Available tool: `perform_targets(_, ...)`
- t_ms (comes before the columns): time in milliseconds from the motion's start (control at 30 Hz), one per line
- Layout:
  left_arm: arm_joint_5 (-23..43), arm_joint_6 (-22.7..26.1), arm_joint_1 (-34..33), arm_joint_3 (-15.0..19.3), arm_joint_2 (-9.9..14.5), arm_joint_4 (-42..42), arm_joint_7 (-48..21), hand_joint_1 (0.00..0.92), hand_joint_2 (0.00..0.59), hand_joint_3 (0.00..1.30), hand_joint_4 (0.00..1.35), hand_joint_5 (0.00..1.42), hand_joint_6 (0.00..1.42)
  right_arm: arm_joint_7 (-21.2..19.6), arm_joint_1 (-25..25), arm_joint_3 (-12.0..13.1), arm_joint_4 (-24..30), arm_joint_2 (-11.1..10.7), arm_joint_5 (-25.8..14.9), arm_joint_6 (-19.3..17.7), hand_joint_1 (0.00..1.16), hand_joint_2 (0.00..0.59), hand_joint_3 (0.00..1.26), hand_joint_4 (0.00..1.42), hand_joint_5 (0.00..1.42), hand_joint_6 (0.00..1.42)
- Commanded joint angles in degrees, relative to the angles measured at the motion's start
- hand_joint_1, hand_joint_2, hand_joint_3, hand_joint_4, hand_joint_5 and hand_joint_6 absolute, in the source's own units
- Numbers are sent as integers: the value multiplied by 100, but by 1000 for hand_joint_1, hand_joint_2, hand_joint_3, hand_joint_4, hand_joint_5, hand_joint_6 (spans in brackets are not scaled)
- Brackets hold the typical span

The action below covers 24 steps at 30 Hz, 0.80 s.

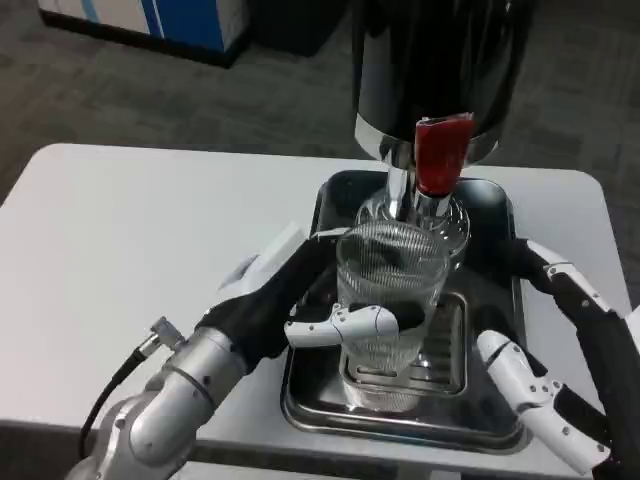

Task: Grasp the cup under the faucet to collect the drink, then remove the cup.

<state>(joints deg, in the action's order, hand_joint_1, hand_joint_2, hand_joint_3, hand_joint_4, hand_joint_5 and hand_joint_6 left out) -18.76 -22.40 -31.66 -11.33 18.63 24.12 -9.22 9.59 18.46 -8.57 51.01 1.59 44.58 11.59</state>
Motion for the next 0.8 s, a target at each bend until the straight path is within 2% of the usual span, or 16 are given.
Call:
perform_targets(33, -59, 75, 38, -79, 50, 160, -132, 213, 78, 431, 70, 202, 199, -87, -6, 6, -32, 23, -42, 53, 263, 412, 193, 197, 168, 98)
perform_targets(167, -57, 70, 33, -96, 59, 188, -142, 213, 77, 401, 16, 151, 173, -91, -24, 16, -42, 22, -59, 59, 264, 412, 193, 200, 170, 98)
perform_targets(500, -110, 34, 88, -120, 77, 175, -65, 219, 74, 273, 0, 130, 164, -131, -13, 26, -69, -1, -108, 68, 265, 413, 196, 208, 172, 98)
perform_targets(733, -151, 30, 100, -137, 114, 162, -54, 226, 72, 13, 0, 88, 139, -142, -23, 21, -86, -5, -133, 75, 266, 413, 201, 215, 179, 98)
perform_targets(800, -144, 28, 102, -144, 120, 161, -67, 226, 72, 1, 0, 65, 123, -142, -25, 24, -86, -4, -140, 76, 266, 413, 202, 215, 181, 98)
